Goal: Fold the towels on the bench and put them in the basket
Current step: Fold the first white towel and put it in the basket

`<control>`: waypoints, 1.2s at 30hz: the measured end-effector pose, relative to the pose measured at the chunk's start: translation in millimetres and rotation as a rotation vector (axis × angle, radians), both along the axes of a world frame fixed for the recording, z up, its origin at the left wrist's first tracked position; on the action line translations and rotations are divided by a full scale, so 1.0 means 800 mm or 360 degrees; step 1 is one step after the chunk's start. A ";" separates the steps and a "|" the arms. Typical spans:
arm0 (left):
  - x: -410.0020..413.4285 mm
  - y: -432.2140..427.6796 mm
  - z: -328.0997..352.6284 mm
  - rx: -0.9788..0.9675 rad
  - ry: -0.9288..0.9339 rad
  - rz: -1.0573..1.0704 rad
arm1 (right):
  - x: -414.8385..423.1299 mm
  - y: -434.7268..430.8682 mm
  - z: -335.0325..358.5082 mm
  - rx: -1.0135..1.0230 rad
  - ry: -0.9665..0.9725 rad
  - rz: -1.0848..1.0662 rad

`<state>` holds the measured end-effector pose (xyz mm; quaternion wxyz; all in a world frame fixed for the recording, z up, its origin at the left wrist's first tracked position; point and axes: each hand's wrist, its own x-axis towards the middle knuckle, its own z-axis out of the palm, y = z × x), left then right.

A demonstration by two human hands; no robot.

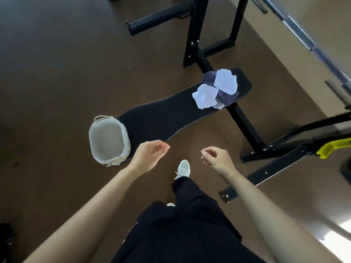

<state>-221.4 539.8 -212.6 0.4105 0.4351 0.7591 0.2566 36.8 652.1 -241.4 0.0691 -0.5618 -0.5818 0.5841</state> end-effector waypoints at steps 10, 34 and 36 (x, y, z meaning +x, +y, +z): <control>-0.059 0.209 -0.019 -0.0037 -0.0207 0.0002 | -0.037 0.201 -0.014 0.0045 -0.0220 -0.0017; 0.064 0.698 -0.353 -0.0389 -0.0511 0.0225 | -0.055 0.658 -0.310 0.0240 -0.0803 0.0454; 0.077 0.726 -0.377 -0.0430 -0.0504 0.0327 | -0.052 0.681 -0.338 0.0290 -0.0808 0.0439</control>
